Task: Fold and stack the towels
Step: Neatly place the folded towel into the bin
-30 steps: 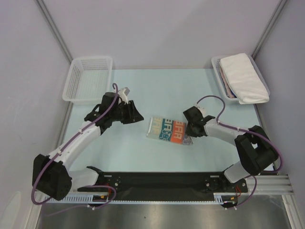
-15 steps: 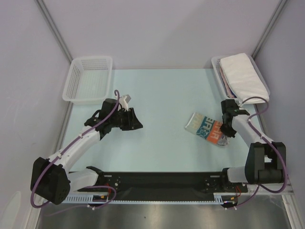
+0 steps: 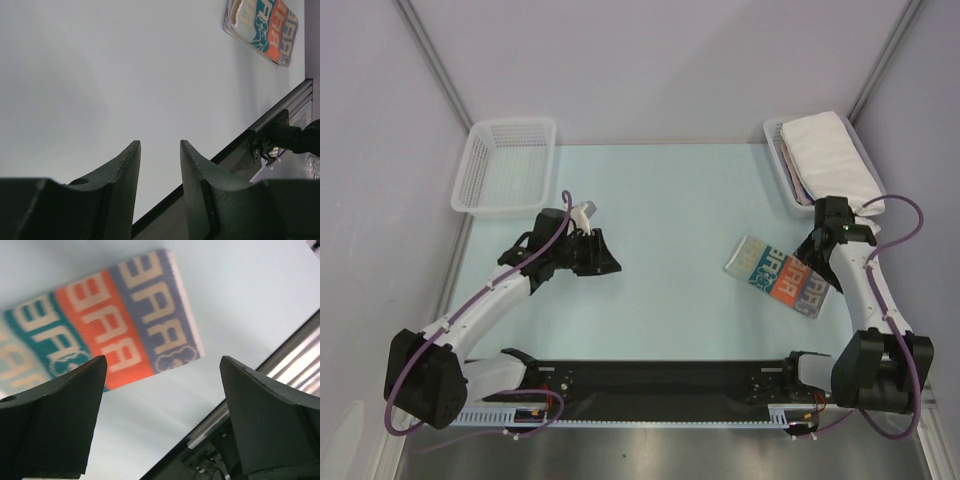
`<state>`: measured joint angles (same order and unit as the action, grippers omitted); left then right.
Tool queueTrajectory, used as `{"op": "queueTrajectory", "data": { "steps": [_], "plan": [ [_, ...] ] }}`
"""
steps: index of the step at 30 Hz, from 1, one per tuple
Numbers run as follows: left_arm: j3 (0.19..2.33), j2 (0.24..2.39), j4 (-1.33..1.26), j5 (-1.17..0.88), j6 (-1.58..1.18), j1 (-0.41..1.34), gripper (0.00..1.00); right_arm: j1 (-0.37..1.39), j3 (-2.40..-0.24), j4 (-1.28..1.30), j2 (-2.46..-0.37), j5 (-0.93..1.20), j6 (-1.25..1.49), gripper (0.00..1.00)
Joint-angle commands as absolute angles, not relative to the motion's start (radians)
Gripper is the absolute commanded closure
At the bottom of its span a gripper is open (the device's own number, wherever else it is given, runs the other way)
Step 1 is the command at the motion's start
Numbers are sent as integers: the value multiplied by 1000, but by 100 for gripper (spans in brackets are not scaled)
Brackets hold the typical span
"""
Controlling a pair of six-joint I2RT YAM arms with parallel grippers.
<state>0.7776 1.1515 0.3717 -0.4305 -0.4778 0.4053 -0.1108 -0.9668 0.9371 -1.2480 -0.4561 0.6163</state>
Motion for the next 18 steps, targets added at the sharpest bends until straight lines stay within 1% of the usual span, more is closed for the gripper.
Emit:
{"op": "queueTrajectory", "data": {
  "steps": [1,2,3,4,5,6,7,8,9,13,18],
  "plan": [
    [775,1126,334,-460,-469,399,57,-66,-1032,948,-1190,-411,649,0],
    [773,1124,333,-462,-469,397,57,-33,-1035,915,-1193,-407,664,0],
    [775,1124,333,-462,-469,393,57,38,-1043,902,-1228,-405,685,1],
    [775,1124,333,-466,-469,391,57,78,-1073,894,-1265,-413,708,5],
    [773,1126,330,-471,-469,387,57,113,-1094,879,-1303,-419,753,13],
    [773,1124,331,-471,-469,380,57,144,-1113,874,-1392,-422,768,20],
    [769,1126,331,-469,-469,379,57,202,-1143,870,-1435,-423,785,25],
    [769,1126,330,-472,-469,376,56,224,-1188,856,-1472,-422,814,38],
    [765,1124,330,-472,-471,371,57,245,-1212,844,-1544,-419,824,43],
    [764,1124,324,-479,-474,361,57,313,-1321,839,-1699,-434,856,44],
    [756,1132,313,-498,-482,351,56,354,-1413,857,-1805,-451,871,45]
  ]
}}
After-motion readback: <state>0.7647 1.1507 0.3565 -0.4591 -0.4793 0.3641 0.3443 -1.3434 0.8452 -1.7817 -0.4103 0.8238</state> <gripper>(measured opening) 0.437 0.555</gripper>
